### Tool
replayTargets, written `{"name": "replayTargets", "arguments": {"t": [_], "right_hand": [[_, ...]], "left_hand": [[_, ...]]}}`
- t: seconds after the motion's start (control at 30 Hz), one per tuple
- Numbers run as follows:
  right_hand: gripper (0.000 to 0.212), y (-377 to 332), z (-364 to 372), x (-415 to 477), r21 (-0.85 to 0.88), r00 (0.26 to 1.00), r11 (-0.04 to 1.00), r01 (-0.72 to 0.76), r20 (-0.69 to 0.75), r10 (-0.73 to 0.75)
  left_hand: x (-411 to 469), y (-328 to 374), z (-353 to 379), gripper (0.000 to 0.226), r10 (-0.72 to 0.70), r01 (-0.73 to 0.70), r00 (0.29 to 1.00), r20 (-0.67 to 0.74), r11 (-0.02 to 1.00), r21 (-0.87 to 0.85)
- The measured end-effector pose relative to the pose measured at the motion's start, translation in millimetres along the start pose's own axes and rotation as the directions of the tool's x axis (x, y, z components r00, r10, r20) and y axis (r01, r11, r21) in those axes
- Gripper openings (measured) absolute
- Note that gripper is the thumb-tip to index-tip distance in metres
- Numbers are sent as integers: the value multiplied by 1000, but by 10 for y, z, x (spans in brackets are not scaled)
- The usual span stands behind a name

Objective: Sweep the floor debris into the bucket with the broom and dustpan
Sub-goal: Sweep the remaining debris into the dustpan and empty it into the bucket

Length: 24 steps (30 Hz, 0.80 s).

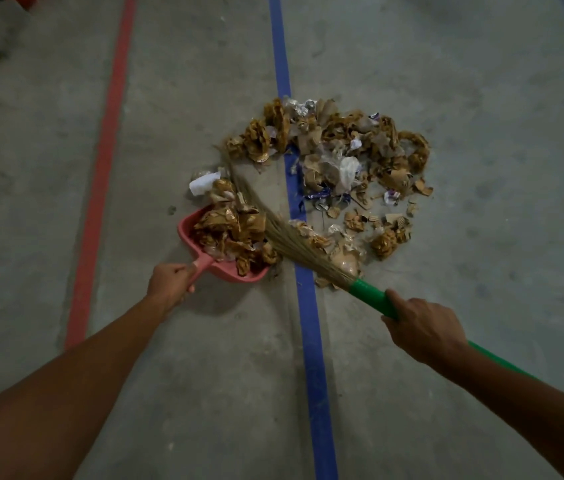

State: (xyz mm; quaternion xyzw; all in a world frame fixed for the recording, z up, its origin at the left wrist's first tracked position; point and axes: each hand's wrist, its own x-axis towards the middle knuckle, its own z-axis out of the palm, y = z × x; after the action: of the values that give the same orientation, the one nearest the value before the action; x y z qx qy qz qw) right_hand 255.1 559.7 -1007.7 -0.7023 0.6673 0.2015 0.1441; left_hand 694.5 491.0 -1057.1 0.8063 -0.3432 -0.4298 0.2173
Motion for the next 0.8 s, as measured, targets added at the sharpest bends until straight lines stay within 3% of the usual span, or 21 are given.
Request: {"name": "replayTargets", "arguments": {"t": [0.3,0.6,0.8], "right_hand": [[48,183,-50,-440,86,995,993,-75,-60,80],[37,505,-446,-867,210,971,960,-183,-111,210],[40,896,-752,-1366,239,948,942,-234,-159,275]], "left_hand": [[-299,315,158,18,92,-90,996,7,989,-116],[-767,1048,383,16,192,-189,981,25,978,-89],[-1311,1556,509,29,250,-243,967,57,964,-104]]}}
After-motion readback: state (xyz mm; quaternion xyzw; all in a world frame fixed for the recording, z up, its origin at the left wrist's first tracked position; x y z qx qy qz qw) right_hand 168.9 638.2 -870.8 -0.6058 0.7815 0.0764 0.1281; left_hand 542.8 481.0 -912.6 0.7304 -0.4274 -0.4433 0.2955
